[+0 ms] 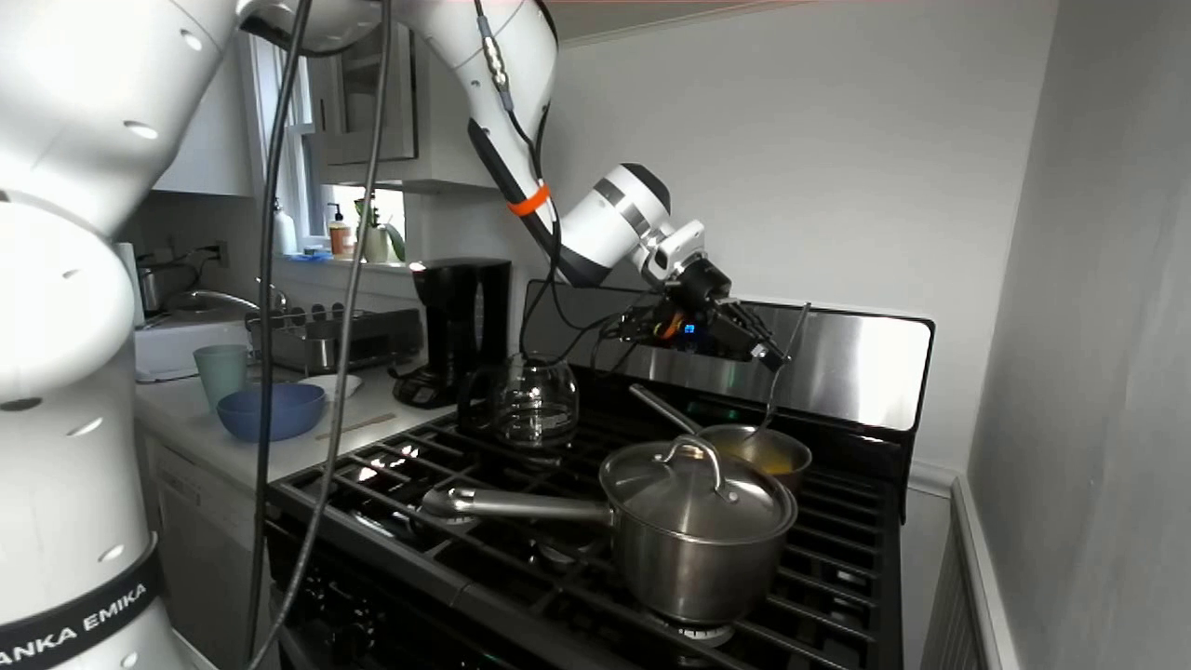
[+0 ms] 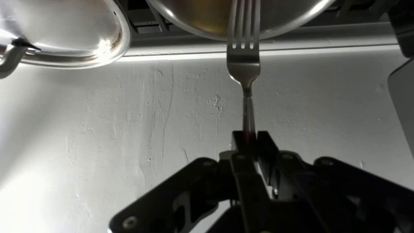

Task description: Pick up the fork on the counter and use it to stir the contents of the pot on the top right stove plate

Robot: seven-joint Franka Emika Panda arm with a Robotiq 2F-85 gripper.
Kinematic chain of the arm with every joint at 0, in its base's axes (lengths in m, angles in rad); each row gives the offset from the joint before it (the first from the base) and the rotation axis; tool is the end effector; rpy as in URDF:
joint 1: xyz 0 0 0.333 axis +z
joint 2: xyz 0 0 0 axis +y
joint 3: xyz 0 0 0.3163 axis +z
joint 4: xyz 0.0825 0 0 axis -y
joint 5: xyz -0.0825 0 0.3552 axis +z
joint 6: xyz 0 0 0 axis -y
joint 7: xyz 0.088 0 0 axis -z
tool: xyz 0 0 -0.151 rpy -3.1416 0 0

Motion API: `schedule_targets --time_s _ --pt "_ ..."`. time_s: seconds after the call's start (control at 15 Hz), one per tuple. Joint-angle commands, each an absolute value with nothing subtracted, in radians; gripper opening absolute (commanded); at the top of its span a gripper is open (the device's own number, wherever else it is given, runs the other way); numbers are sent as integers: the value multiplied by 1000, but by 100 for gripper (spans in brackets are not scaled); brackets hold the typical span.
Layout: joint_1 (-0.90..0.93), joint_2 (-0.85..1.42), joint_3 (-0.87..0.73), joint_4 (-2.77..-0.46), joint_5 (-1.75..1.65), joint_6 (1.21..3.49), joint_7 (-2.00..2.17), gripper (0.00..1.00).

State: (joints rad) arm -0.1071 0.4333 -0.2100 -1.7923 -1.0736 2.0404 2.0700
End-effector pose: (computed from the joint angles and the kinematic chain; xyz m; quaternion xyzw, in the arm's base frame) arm 0.5761 -0.2656 0.3219 0.5628 -0.6737 0.3093 0.3658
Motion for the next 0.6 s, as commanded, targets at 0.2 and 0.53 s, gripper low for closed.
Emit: schedule_targets --time_s 0.2,0.53 --pt "-159 161 -171 -2039 -991 2309 1913 3" --pt "-153 23 -165 -2163 -808 2412 1606 3"
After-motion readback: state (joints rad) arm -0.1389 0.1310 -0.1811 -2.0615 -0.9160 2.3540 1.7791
